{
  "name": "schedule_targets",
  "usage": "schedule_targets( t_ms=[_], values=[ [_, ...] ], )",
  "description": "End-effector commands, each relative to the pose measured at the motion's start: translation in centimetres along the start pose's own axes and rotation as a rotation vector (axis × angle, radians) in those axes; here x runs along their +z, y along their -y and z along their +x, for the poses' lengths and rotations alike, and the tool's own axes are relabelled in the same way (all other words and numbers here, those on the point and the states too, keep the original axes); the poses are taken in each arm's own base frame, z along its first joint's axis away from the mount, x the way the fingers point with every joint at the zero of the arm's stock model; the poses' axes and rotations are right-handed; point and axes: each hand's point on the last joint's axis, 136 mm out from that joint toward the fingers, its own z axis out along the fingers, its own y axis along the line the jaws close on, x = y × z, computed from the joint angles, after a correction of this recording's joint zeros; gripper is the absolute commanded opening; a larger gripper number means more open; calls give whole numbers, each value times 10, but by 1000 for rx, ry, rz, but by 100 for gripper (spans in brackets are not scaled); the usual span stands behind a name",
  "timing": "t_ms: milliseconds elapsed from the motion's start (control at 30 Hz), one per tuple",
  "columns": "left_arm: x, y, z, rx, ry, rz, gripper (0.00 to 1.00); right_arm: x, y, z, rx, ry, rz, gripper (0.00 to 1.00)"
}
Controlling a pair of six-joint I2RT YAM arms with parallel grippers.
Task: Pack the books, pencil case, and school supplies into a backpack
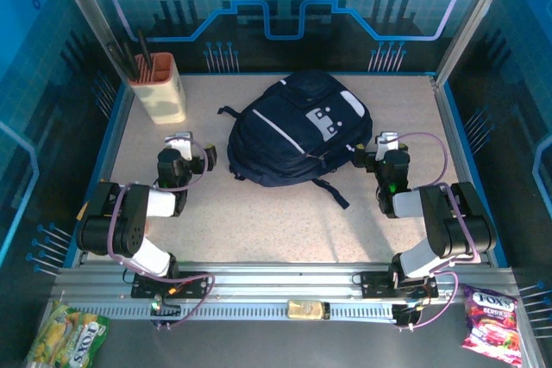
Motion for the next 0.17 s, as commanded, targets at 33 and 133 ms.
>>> schedule_targets(
  t_ms=[33, 133],
  values=[
    [4, 2, -6, 23, 8, 9, 99, 2, -1, -7, -14, 20, 11, 100],
    [4, 3, -6, 23, 8, 10, 99, 2, -1, -8, -14, 22, 11, 99]
  ],
)
